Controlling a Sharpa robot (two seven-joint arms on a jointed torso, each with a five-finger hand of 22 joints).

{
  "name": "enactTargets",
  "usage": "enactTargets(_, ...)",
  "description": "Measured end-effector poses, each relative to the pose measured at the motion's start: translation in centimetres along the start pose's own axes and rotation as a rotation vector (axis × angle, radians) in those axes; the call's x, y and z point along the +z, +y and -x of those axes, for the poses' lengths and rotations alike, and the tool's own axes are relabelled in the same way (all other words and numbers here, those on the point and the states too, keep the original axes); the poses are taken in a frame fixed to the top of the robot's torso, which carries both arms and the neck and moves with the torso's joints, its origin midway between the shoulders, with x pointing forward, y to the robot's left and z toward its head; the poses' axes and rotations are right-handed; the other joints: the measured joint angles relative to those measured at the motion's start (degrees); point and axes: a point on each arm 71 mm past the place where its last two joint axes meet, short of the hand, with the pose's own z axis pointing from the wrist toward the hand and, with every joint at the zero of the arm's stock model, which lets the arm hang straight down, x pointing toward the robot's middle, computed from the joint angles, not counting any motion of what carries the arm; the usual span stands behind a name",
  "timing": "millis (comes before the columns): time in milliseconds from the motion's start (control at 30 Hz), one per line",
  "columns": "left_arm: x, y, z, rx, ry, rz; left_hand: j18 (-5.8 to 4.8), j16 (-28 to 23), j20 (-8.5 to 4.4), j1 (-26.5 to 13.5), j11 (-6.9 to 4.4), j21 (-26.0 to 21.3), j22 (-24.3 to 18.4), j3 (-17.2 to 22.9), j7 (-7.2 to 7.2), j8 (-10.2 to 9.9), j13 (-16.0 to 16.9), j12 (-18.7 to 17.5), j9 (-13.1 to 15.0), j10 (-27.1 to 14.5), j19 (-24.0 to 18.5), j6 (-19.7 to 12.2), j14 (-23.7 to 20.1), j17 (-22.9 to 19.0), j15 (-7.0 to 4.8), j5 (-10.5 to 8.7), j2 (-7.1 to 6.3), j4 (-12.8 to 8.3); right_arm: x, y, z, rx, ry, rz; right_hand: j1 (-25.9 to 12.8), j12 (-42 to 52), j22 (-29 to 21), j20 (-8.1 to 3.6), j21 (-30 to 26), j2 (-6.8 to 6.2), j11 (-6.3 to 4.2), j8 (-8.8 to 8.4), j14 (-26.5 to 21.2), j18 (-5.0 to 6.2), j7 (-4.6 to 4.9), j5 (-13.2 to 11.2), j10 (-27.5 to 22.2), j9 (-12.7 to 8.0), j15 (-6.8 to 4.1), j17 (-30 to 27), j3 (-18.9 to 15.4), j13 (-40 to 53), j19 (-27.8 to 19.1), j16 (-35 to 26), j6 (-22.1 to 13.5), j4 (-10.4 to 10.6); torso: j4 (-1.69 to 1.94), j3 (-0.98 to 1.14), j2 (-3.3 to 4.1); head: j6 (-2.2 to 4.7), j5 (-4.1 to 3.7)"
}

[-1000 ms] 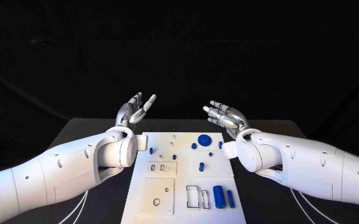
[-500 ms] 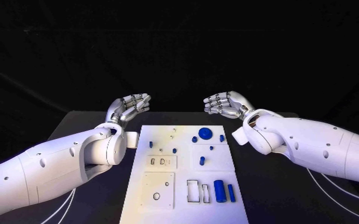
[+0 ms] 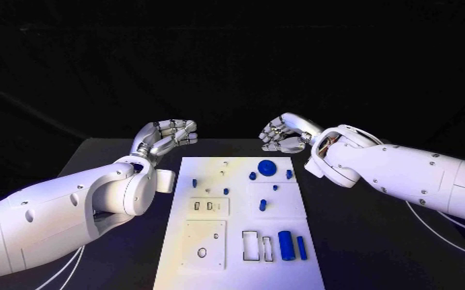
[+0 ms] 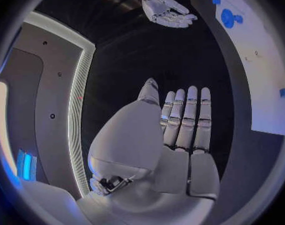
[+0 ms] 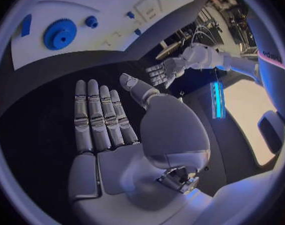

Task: Assemble the parts on the task board

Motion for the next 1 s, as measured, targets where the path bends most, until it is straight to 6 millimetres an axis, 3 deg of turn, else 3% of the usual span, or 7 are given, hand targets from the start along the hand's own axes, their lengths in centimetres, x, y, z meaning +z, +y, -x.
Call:
enactTargets(200, -1.0, -1.0, -0.9, -0.028, 0.063, 0.005, 0.00, -0.45, 0.00, 0.00, 0.00, 0.00, -0.37, -1.03, 0.01, 0.00, 0.00, -0.93, 0.14, 0.00, 0.00, -0.01, 0.00, 0.18, 0.00, 0.00, 0.00, 0.39, 0.0, 1.5, -1.2, -0.192, 0.097, 0.025, -0.87, -0.58, 2.99, -2.71, 5.31, -1.37, -1.65, 0.00, 8.17, 0.01, -1.20, 0.00, 2.21, 1.65, -2.60, 5.78, -0.54, 0.79, 6.29, 4.54, 1.21, -0.62, 0.47, -0.09, 1.37, -0.20, -0.64)
enactTargets(267, -1.3, -1.2, -1.2, -0.038, 0.082, 0.008, 0.00, -0.45, 0.00, 0.00, 0.00, -0.24, -0.42, -1.02, 0.01, 0.00, 0.00, -0.97, 0.14, 0.00, 0.00, -0.01, 0.00, 0.23, 0.00, 0.00, 0.00, 0.40, 0.1, 1.8, -1.4, -0.239, 0.120, 0.027, -1.69, -1.22, 8.54, -5.60, 13.59, -2.75, -2.98, -0.81, 16.13, 0.03, -2.20, -0.71, 3.55, 3.88, -5.10, 15.84, -2.54, 2.38, 11.82, 13.85, 2.21, -0.32, 0.58, -0.14, 1.75, -0.23, -0.82)
enactTargets(300, -1.4, -1.3, -1.4, -0.043, 0.093, 0.010, 0.00, -0.45, 0.00, 0.00, 0.00, -0.24, -0.47, -1.13, 0.01, -0.16, 0.00, -0.97, 0.18, 0.00, 0.00, -0.01, 0.00, 0.24, 0.00, 0.00, 0.00, 0.50, 0.1, 2.0, -1.6, -0.267, 0.132, 0.028, -1.69, -1.22, 9.70, -5.87, 15.15, -2.75, -3.07, -0.95, 16.91, 0.03, -2.26, -0.71, 3.64, 4.31, -5.45, 17.91, -2.79, 2.76, 12.28, 16.06, 2.27, -0.16, 0.64, -0.18, 1.98, -0.25, -0.92)
enactTargets(467, -1.8, -1.7, -2.0, -0.062, 0.124, 0.016, 0.00, -0.69, 0.00, 0.00, 0.00, -0.24, -0.56, -1.35, 0.01, -0.29, -0.01, -1.21, 0.21, 0.00, -0.01, -0.01, 0.00, 0.29, 0.00, 0.00, 0.00, 0.39, 0.3, 2.4, -2.2, -0.346, 0.164, 0.027, -1.84, -1.22, 18.35, -6.23, 24.87, -2.89, -3.39, -1.74, 16.86, 0.03, -2.71, 0.22, 3.30, 6.89, -5.47, 30.55, -3.00, 5.16, 11.02, 32.67, 2.72, 0.05, 0.90, -0.26, 2.89, -0.32, -1.23)
enactTargets(600, -2.0, -1.9, -2.4, -0.073, 0.141, 0.021, -0.01, -0.76, 0.00, 0.00, 0.00, -0.48, -0.58, -1.51, 0.01, -0.29, -0.01, -1.21, 0.22, 0.00, -0.01, -0.02, -0.22, 0.29, 0.22, 0.00, 0.00, 0.56, 0.4, 2.5, -2.7, -0.381, 0.184, 0.022, -2.06, -1.22, 32.30, -6.01, 36.58, -3.12, -3.16, -2.07, 19.24, -0.54, -2.71, 0.22, 2.49, 8.21, -5.37, 40.24, -2.67, 6.17, 13.85, 45.64, 2.72, 0.38, 1.16, -0.29, 3.51, -0.51, -1.37)
enactTargets(700, -2.0, -2.0, -2.5, -0.079, 0.150, 0.024, -0.01, -0.94, 0.00, 0.00, 0.00, -0.48, -0.65, -1.51, 0.01, -0.29, -0.01, -1.43, 0.28, 0.00, -0.01, -0.02, -0.22, 0.28, 0.22, 0.00, 0.00, 0.56, 0.5, 2.4, -3.0, -0.398, 0.195, 0.016, -2.06, -1.22, 38.67, -5.92, 41.67, -3.12, -3.16, -2.34, 20.25, -0.93, -2.71, 0.44, 2.08, 8.77, -5.35, 43.75, -2.51, 6.59, 15.43, 50.42, 2.72, 0.54, 1.33, -0.32, 3.83, -0.58, -1.42)
enactTargets(1000, -2.1, -2.2, -2.6, -0.088, 0.158, 0.029, -0.01, -0.94, 0.00, 0.00, 0.00, -0.48, -0.72, -1.67, 0.01, -0.29, -0.01, -1.43, 0.28, -0.01, -0.01, -0.02, -0.22, 0.34, 0.22, -0.22, 0.00, 0.40, 0.8, 2.4, -3.5, -0.428, 0.204, 0.004, -2.06, -1.22, 46.30, -5.83, 47.60, -3.11, -3.16, -2.72, 21.44, -1.79, -2.51, 0.06, 2.08, 9.52, -5.16, 47.81, -1.22, 7.01, 17.16, 55.97, 2.92, 0.84, 1.69, -0.32, 4.53, -0.70, -1.56)
